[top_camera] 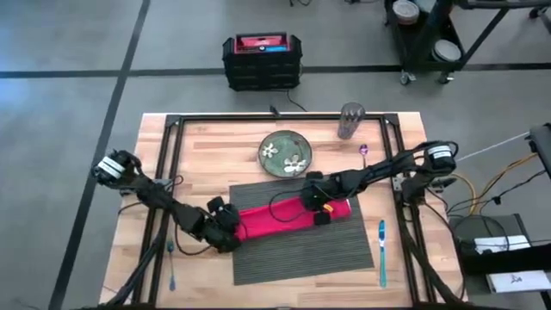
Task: Set table place
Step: Fold the red table napkin
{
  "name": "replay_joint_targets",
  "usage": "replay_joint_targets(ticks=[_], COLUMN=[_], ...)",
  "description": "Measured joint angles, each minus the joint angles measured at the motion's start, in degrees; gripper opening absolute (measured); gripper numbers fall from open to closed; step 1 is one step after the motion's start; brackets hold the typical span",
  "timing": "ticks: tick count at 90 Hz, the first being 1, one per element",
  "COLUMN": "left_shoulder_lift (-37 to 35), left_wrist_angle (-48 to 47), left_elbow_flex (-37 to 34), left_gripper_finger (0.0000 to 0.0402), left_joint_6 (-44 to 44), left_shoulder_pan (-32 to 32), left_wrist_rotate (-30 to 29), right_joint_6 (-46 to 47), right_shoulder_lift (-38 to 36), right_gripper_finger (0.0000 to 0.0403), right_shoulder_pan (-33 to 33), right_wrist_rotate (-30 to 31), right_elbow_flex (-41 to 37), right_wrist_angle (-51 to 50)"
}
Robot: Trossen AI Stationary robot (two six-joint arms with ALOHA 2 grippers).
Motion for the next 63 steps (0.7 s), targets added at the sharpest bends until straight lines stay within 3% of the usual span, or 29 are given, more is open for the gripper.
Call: replay_joint_targets(ticks=[27, 38, 48, 63], left_shoulder_lift=[-3.7, -7.0, -8.1, -5.1], left_wrist_angle=[-5.6, -4.6, 4.5, 19.0], left_elbow_flex=[0.0, 3.9, 5.6, 5.0], left_gripper_finger=[0.0075, 0.0075, 0.0075, 0.0075], left_joint_6=[-1.6, 1.5, 8.0, 17.4], left_shoulder_pan=[-1.9, -1.7, -1.3, 0.5], left_wrist_rotate=[1.6, -3.3, -7.8, -6.6], right_joint_6=[2.6, 6.4, 6.6, 9.1], right_shoulder_lift=[-7.6, -13.0, -14.5, -13.1], right_gripper_finger=[0.0043, 0.0045, 0.0051, 0.0053], right_shoulder_pan=[-0.1, 0.8, 2.0, 3.5], right_wrist_rotate=[0.4, -7.2, -15.1, -16.1], right_elbow_flex=[0.7, 1.7, -1.5, -11.7], right_wrist_angle=[-9.9, -8.4, -0.6, 20.5])
